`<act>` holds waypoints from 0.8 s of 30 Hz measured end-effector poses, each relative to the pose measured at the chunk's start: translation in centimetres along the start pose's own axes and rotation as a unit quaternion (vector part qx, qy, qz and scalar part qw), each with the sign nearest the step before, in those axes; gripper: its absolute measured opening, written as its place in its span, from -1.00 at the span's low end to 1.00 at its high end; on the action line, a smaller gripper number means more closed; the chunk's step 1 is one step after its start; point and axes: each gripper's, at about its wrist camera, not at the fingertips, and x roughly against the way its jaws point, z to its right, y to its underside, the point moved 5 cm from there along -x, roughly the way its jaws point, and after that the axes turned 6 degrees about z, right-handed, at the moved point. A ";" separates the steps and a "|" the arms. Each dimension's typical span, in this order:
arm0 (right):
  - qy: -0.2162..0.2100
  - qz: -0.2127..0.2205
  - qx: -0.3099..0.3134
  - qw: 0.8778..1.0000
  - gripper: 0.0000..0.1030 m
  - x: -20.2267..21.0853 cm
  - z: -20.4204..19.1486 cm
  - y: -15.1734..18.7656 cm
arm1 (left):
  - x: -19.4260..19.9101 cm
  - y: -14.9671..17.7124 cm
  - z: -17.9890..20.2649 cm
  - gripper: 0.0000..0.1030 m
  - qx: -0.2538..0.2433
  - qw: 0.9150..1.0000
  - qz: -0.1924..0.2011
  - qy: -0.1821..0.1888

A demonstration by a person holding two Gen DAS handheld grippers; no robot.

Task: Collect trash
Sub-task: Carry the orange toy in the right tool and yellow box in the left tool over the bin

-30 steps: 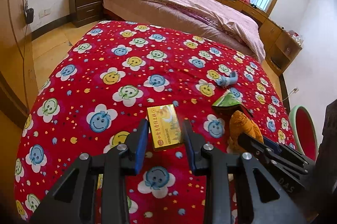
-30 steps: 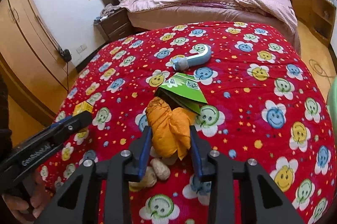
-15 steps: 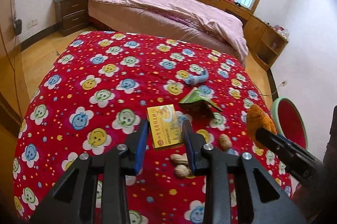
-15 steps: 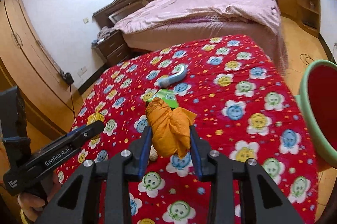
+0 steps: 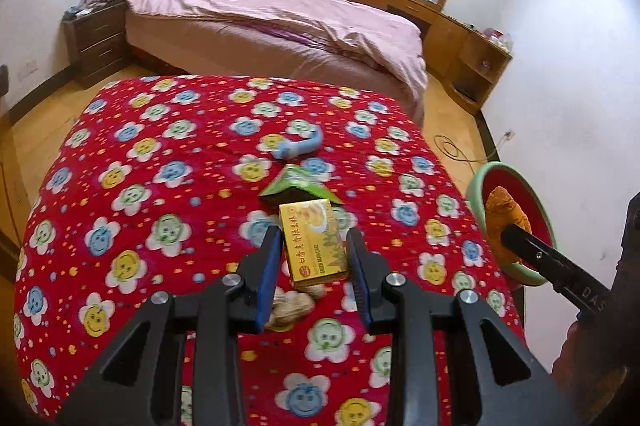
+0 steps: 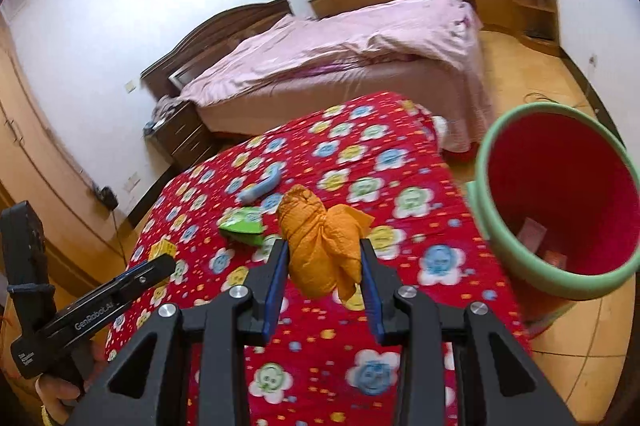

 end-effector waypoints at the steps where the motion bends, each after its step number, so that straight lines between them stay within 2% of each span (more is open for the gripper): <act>1: 0.004 0.003 -0.003 1.000 -0.28 0.2 0.5 -0.1 | -0.1 -0.1 0.6 -0.36 -0.004 1.000 -0.001 0.005; 11: 0.050 0.032 -0.045 0.997 -0.28 2.8 6.6 -0.4 | -1.7 0.3 6.5 -0.36 -0.050 0.998 -0.017 0.046; 24: 0.099 0.060 -0.097 0.989 -0.28 5.7 13.6 -0.6 | -5.2 0.3 14.3 -0.36 -0.113 0.989 -0.035 0.086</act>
